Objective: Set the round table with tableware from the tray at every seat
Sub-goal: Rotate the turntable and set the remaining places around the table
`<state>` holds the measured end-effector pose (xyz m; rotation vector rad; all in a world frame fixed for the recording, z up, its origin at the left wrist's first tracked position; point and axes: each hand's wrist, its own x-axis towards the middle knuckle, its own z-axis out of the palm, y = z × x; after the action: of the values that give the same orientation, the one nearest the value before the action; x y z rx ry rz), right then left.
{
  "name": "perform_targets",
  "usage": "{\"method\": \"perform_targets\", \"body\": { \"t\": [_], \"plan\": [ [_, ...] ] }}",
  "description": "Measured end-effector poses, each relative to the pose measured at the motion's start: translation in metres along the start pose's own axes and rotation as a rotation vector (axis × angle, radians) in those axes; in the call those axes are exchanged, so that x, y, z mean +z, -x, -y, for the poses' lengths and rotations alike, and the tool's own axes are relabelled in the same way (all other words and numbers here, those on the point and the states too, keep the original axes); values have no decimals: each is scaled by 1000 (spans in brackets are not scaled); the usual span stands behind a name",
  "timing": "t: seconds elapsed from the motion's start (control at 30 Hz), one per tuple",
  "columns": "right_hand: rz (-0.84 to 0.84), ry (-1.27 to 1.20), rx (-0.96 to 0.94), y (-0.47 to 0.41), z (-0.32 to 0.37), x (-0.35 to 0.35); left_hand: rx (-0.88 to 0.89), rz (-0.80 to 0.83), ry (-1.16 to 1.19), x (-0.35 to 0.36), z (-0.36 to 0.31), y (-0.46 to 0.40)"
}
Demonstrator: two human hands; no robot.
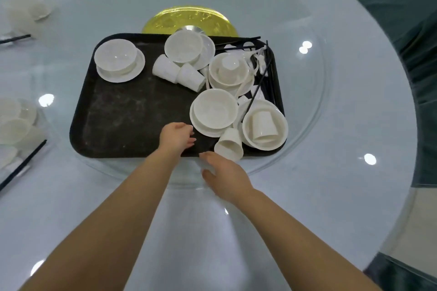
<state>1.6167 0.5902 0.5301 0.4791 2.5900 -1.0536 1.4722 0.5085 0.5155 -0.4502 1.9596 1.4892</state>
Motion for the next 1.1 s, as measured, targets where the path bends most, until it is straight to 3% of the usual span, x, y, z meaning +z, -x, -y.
{"method": "perform_targets", "body": {
  "t": [0.2, 0.5, 0.73, 0.93, 1.1],
  "plan": [
    [-106, -40, 12, 2, -9, -2, -64, -34, 16, 35, -6, -11],
    [-98, 2, 12, 9, -28, -26, -48, -38, -26, 51, -8, -8],
    [-143, -34, 70, 15, -33, -32, -45, -16, 7, 2, 6, 16],
    [-241, -271, 210, 19, -22, -40, 75, -75, -92, -46, 22, 60],
    [-254, -290, 139, 18, -4, -27, 65, -114, -94, -84, 49, 106]
  ]
}}
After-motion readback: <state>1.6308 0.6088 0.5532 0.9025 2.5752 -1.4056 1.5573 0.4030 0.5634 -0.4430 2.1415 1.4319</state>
